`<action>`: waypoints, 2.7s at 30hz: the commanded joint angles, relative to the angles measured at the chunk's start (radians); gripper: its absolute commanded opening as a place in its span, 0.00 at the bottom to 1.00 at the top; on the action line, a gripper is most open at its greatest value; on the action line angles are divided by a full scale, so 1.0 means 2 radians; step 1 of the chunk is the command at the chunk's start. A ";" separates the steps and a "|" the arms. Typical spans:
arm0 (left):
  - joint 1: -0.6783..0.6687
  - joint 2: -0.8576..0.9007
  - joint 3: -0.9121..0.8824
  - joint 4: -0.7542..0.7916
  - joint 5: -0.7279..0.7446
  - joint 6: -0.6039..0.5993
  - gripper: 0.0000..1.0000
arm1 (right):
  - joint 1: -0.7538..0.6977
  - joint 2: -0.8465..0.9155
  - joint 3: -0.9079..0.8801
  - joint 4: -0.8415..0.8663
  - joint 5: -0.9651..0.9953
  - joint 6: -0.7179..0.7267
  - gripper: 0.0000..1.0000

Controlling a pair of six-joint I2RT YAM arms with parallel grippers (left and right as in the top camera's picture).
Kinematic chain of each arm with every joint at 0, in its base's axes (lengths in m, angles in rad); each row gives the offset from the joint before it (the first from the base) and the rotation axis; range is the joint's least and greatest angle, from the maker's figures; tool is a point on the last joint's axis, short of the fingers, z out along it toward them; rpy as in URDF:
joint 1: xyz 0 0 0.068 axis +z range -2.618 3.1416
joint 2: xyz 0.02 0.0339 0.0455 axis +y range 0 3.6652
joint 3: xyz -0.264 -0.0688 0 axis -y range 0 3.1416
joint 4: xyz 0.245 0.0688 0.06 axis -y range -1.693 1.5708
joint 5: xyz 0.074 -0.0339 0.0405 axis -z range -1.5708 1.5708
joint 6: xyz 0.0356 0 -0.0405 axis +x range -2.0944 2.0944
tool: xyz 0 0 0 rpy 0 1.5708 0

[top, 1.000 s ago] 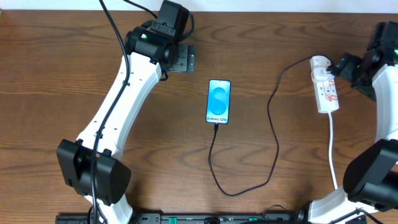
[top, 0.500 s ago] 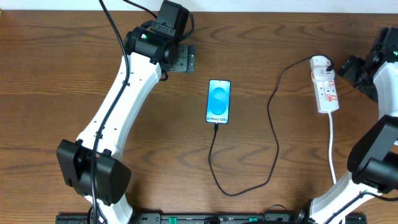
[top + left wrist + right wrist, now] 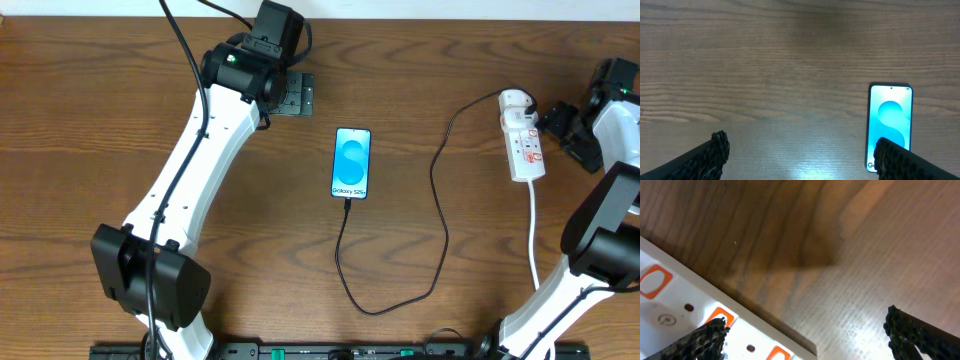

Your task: Plug charger to phone and switch on socket

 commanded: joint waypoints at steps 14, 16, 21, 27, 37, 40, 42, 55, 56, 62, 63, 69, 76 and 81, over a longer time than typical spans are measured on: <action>0.001 0.004 0.001 -0.001 -0.010 0.001 0.94 | -0.003 0.019 0.007 0.008 -0.037 0.008 0.99; 0.001 0.004 0.001 -0.001 -0.010 0.001 0.94 | -0.003 0.019 0.007 0.006 -0.039 0.008 0.99; 0.001 0.004 0.001 -0.001 -0.010 0.001 0.94 | -0.003 0.019 0.003 -0.001 -0.039 0.009 0.99; 0.001 0.004 0.001 -0.001 -0.010 0.001 0.94 | -0.004 0.019 -0.002 0.010 -0.038 0.008 0.99; 0.001 0.004 0.001 -0.001 -0.010 0.001 0.94 | -0.003 0.019 -0.006 0.014 -0.037 0.008 0.99; 0.001 0.004 0.001 -0.001 -0.010 0.001 0.94 | -0.003 0.019 -0.013 0.021 -0.037 0.008 0.99; 0.001 0.004 0.001 -0.001 -0.010 0.001 0.94 | -0.003 0.019 -0.020 0.027 -0.037 0.008 0.99; 0.001 0.004 0.001 -0.001 -0.010 0.001 0.94 | -0.003 0.019 -0.044 0.046 -0.083 0.009 0.99; 0.001 0.004 0.001 -0.001 -0.010 0.001 0.94 | -0.003 0.019 -0.044 0.046 -0.086 0.008 0.99; 0.001 0.004 0.001 -0.001 -0.010 0.001 0.94 | -0.003 0.019 -0.044 0.039 -0.097 0.008 0.99; 0.001 0.004 0.001 -0.001 -0.010 0.001 0.94 | -0.003 0.019 -0.044 0.038 -0.105 0.003 0.99; 0.001 0.004 0.001 -0.001 -0.010 0.001 0.94 | -0.003 0.019 -0.044 0.030 -0.117 -0.004 0.99; 0.001 0.004 0.001 -0.001 -0.010 0.001 0.94 | -0.003 0.019 -0.044 0.024 -0.117 -0.004 0.99; 0.001 0.004 0.001 -0.001 -0.010 0.001 0.94 | -0.003 0.019 -0.044 0.023 -0.117 -0.004 0.99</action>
